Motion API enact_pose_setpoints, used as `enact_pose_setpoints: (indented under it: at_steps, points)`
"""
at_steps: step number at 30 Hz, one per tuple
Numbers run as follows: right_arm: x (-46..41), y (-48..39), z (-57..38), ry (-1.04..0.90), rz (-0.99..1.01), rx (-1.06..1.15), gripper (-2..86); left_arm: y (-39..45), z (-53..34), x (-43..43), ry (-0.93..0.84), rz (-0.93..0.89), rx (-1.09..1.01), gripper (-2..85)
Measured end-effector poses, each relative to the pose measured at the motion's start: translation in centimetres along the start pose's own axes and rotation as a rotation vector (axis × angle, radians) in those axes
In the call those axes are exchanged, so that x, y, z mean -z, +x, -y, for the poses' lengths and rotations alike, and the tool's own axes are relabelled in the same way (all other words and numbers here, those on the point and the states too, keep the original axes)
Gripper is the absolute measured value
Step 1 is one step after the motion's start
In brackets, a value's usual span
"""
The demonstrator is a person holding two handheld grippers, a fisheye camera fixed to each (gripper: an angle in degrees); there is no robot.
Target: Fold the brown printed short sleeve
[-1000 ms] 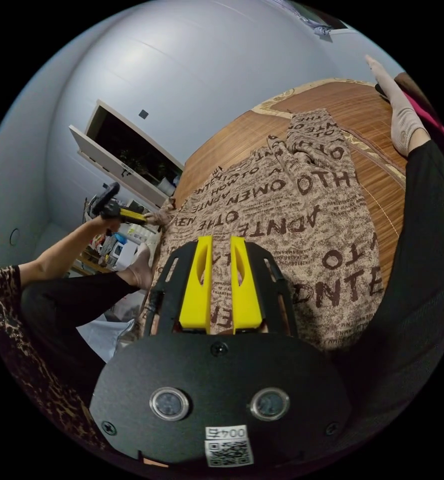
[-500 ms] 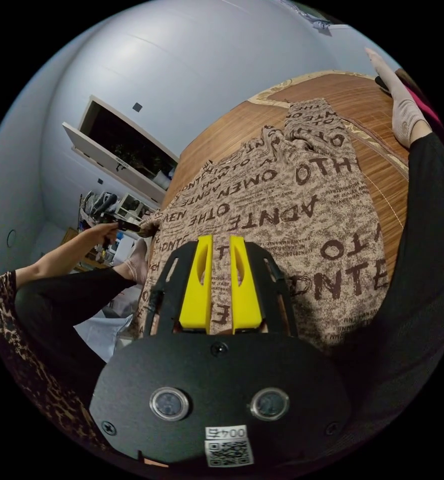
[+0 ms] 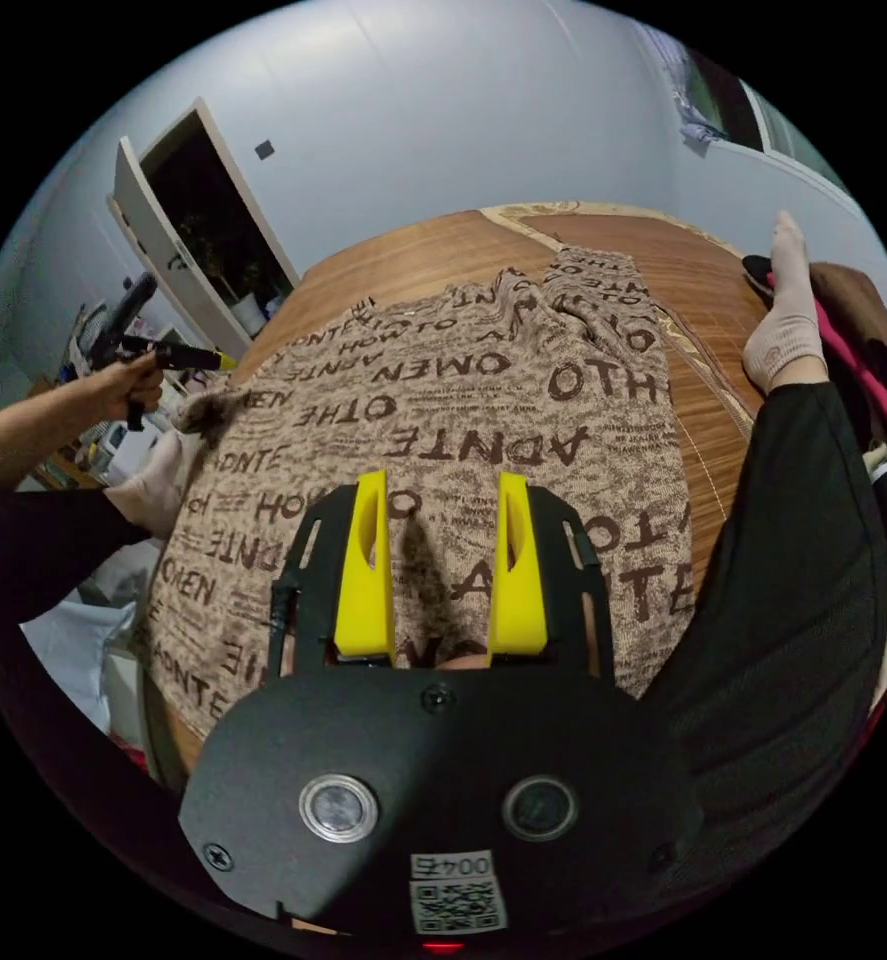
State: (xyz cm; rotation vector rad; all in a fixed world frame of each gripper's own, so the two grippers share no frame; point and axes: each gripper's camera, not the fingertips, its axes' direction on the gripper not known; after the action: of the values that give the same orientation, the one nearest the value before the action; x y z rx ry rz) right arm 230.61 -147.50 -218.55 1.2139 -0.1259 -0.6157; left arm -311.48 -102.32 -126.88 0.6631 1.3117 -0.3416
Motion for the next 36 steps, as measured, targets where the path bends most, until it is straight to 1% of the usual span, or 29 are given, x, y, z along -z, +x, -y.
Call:
enact_pose_setpoints:
  at_steps: [2,4,7,8,9,12,14,19,21,23,27,32,36]
  points:
    - [-0.4,-0.2,0.5,-0.023,-0.056,0.029,15.7,1.7,1.1,-2.3,-0.045,0.096,-0.047,7.3]
    - [-0.6,-0.1,0.9,-0.037,-0.081,0.036,15.5,2.4,1.4,-3.8,-0.078,0.136,-0.074,7.2]
    - [-1.6,0.5,1.7,-0.109,-0.099,0.034,14.5,2.9,0.5,-6.5,-0.187,0.190,-0.093,7.5]
    - [-1.6,0.5,1.9,-0.106,-0.119,0.043,13.8,2.9,-0.1,-6.5,-0.145,0.181,-0.087,7.7]
    - [-1.6,0.5,2.0,-0.104,-0.131,0.043,13.5,2.7,-0.3,-6.6,-0.143,0.176,-0.078,7.7]
    - [-1.1,0.8,2.2,-0.112,-0.126,0.032,12.5,1.5,-1.0,-6.6,-0.185,0.142,-0.023,8.2]
    - [-0.3,1.0,2.0,-0.122,-0.062,-0.031,12.2,0.4,-2.4,-6.5,-0.165,0.102,0.038,8.4]
    - [2.1,1.5,2.5,-0.158,0.023,-0.048,10.3,0.2,-4.2,-6.7,-0.118,0.050,0.063,8.9]
    - [4.0,3.0,3.9,-0.092,0.047,-0.077,9.6,1.0,-4.0,-7.0,-0.126,0.073,0.039,9.1]
    - [6.2,6.4,7.3,0.000,0.041,-0.139,9.2,2.4,-3.6,-7.6,-0.139,0.117,0.000,9.0]
    - [7.4,12.6,13.8,0.069,0.045,-0.240,8.6,3.6,-3.2,-8.2,-0.149,0.147,0.000,8.8]
    - [4.6,18.5,22.2,0.015,-0.113,-0.244,9.7,4.9,-3.3,-8.8,-0.123,0.161,0.009,8.6]
    - [2.4,20.3,26.2,-0.054,-0.173,-0.235,12.6,5.6,-3.0,-9.3,-0.131,0.158,-0.003,8.3]
